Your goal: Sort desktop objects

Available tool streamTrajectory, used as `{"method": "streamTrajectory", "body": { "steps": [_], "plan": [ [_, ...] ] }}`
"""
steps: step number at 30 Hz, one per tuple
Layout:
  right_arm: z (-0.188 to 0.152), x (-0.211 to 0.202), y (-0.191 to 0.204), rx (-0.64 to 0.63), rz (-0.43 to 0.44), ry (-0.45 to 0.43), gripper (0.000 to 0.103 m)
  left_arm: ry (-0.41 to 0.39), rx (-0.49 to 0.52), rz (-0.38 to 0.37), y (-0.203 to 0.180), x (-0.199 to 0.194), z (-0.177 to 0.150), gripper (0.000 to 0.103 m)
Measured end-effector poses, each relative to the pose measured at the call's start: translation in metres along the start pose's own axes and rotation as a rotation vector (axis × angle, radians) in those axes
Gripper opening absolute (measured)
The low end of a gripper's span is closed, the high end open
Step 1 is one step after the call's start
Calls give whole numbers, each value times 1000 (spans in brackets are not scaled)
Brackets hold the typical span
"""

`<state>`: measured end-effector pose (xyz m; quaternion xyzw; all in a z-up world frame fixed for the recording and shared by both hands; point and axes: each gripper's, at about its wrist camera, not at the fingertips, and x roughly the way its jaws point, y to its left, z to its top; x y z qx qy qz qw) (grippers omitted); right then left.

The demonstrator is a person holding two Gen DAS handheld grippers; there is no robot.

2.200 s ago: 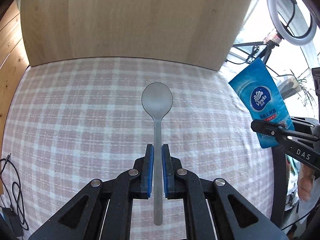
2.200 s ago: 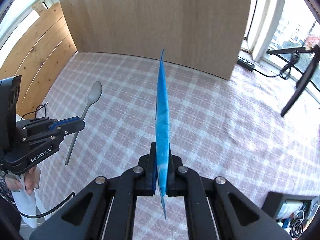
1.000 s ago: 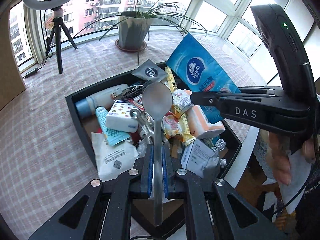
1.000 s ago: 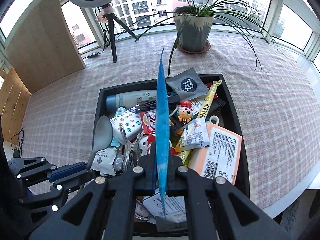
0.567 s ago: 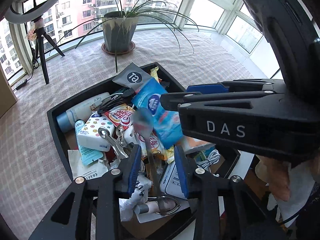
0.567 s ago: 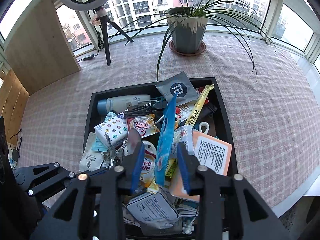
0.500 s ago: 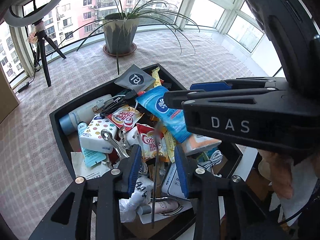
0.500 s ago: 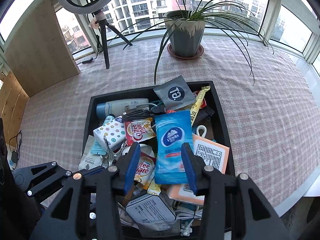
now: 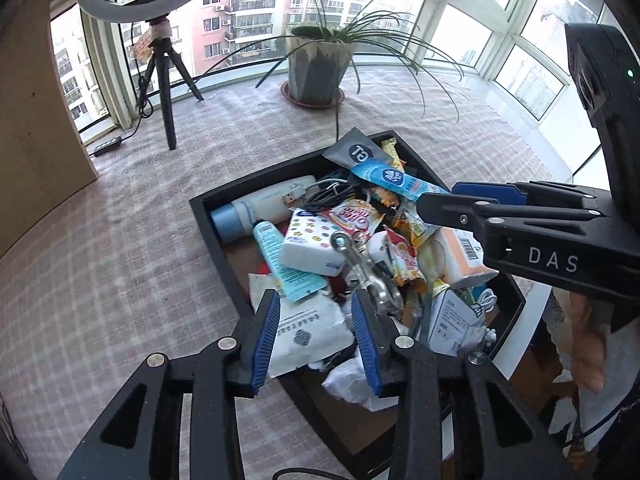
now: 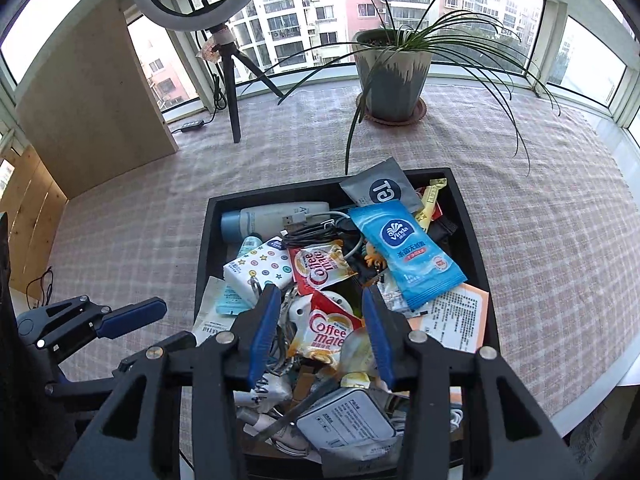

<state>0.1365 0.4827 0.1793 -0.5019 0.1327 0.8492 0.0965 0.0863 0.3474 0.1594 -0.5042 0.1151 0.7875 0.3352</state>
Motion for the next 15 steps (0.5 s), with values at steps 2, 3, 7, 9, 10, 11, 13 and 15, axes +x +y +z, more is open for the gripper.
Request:
{"method": "streamTrajectory", "body": {
  "steps": [2,3,7,9,10,11,13,15],
  "plan": [
    [-3,1,18,-5,-1,-1,42,-10,-13,25,20,-9,-7,41],
    [-5,1,27,-4,-4,-3,42,-12,-22,35,30,-13,-11,43],
    [-13,4,70,-30,-18,-9,43,-24,-49,67,71,-30,-27,55],
    [-16,5,91,-40,-24,-17,43,-29,-62,83,91,-38,-37,57],
    [-18,5,102,-42,-23,-20,43,-28,-68,91,100,-42,-41,60],
    [-20,5,113,-44,-21,-23,43,-27,-75,101,110,-45,-46,63],
    [-23,7,133,-55,-20,-30,45,-24,-92,128,127,-52,-56,68],
    [-27,7,155,-71,-26,-43,47,-31,-118,148,144,-60,-65,68]
  ]
}}
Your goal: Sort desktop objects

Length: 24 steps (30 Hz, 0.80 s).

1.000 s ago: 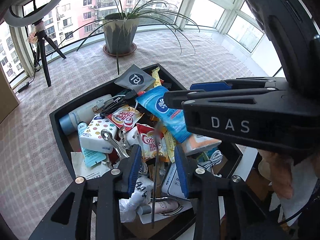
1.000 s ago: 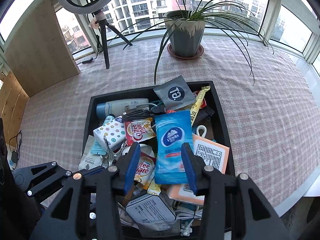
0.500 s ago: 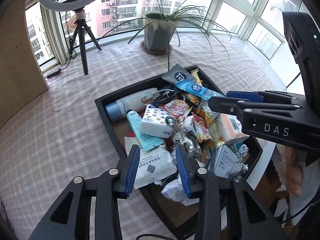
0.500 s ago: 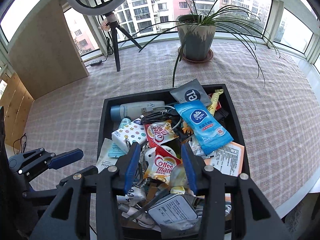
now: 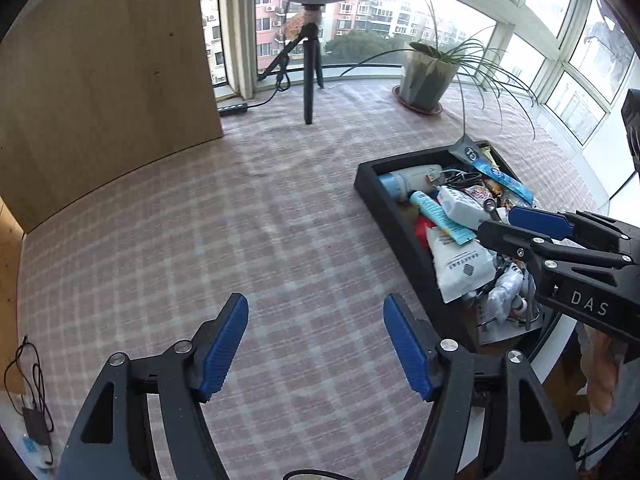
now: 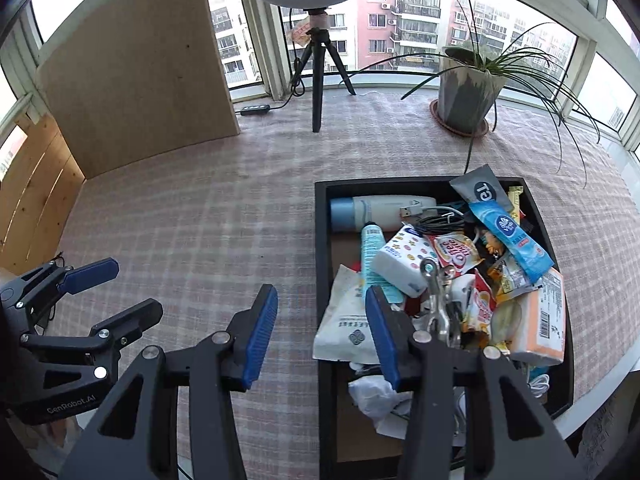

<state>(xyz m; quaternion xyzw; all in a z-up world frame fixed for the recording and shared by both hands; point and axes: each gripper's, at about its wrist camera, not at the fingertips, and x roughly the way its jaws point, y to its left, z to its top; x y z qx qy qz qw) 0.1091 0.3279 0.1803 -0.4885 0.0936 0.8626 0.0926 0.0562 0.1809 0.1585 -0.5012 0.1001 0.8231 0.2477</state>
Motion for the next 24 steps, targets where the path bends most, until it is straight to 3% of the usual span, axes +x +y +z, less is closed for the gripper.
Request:
{"method": "streamTrajectory", "body": {
  "steps": [4,12,24],
  "plan": [
    [-4,1,41,-28,8,-18,47,-13,-45,55,37,-9,-15,68],
    [-17,8,106,-49,53,-30,48,-47,-144,76,98,-26,-43,68],
    [-23,16,156,-77,51,-42,48,-54,-230,100,156,-35,-63,68]
  ]
}}
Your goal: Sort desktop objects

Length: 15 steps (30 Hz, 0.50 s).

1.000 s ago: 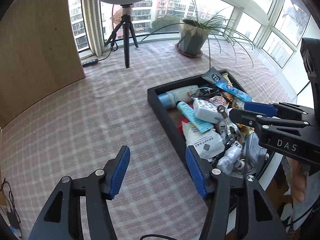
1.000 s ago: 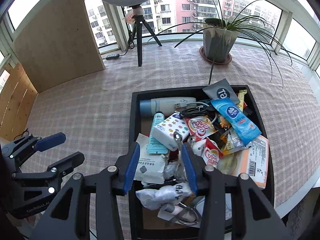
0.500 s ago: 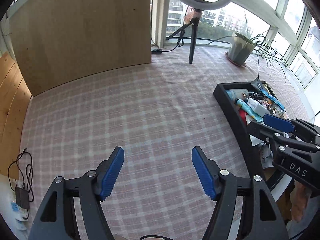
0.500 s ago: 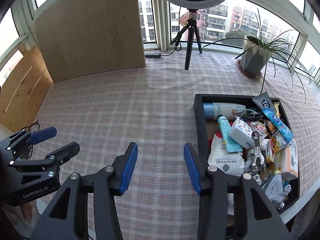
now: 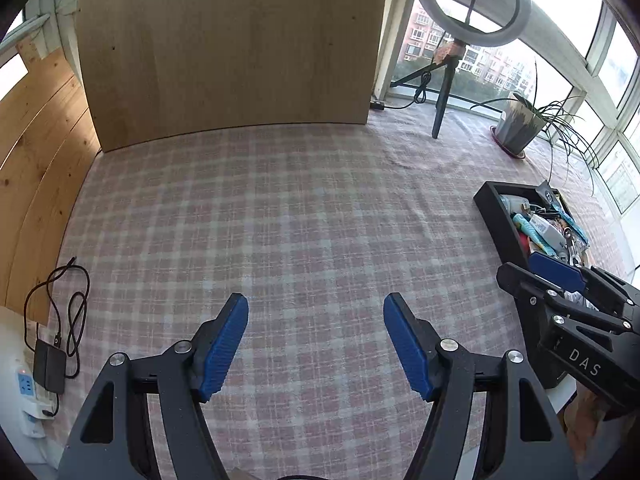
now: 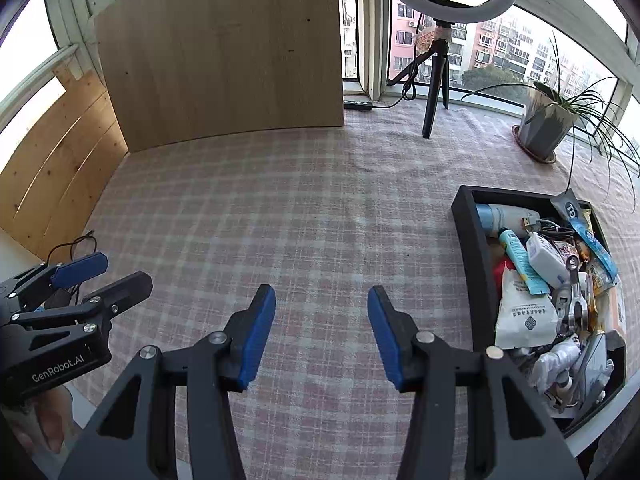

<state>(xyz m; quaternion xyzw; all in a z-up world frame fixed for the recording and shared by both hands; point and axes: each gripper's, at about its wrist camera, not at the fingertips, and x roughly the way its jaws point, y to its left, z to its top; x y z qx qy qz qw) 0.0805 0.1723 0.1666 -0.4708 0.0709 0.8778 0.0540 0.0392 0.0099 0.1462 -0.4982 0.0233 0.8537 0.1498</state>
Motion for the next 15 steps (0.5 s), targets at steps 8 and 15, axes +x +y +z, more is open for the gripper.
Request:
{"method": "streamTrajectory", "body": {
  "steps": [8,15],
  "plan": [
    [13,3,15,-17,9,-16,48,-24,-28,19,20,-2,12,68],
    [23,11,21,-33,11,-19,48,-25,-34,28,29,5,22,68]
  ]
}}
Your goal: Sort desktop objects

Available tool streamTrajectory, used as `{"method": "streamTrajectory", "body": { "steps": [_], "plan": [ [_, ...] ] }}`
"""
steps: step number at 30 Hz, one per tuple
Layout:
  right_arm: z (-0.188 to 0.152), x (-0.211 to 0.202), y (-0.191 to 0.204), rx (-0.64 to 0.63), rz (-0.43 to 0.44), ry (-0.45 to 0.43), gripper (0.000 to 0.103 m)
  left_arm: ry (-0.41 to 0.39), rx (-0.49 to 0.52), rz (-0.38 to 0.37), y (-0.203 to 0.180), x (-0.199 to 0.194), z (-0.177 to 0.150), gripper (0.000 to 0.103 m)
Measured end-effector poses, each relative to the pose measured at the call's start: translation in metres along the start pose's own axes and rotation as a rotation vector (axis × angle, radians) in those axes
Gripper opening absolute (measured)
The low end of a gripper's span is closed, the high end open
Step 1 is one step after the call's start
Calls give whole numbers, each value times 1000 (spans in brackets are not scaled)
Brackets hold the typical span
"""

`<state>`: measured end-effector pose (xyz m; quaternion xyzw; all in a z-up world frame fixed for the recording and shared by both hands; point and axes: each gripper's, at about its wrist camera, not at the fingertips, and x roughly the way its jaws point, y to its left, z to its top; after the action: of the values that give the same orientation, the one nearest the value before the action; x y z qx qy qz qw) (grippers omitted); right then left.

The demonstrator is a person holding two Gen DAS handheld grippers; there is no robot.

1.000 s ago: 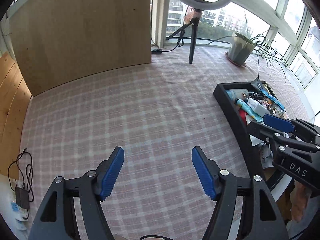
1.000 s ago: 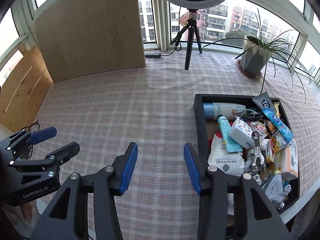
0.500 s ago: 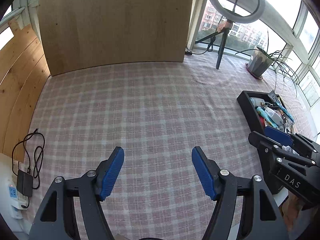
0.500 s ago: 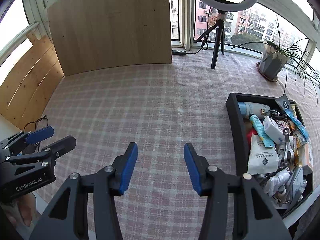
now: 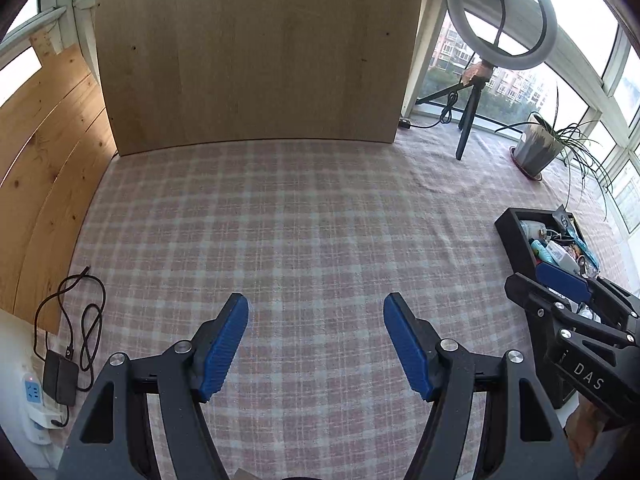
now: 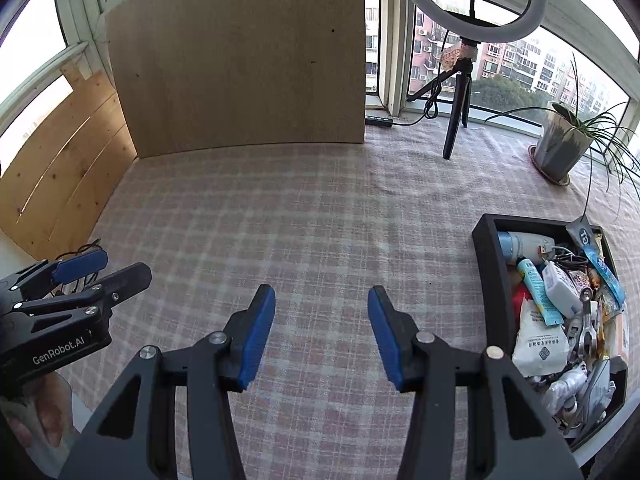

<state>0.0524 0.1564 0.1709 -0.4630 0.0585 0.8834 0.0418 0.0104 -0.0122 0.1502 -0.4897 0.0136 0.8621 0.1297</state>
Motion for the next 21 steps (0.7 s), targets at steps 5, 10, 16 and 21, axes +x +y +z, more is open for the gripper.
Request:
{"method": "streamTrajectory", "body": {
  "steps": [5,10,16,21],
  "plan": [
    [4,14,0,1,-3,12,48,-7,8,10,4,9,8,68],
    [10,31,-1,11,-4,31,48,-11,25,14,9,21,17,68],
    [4,56,-4,44,13,61,48,0,30,52,17,49,14,68],
    [-13,81,-3,48,-10,86,49,61,-6,64,39,82,-4,68]
  ]
}}
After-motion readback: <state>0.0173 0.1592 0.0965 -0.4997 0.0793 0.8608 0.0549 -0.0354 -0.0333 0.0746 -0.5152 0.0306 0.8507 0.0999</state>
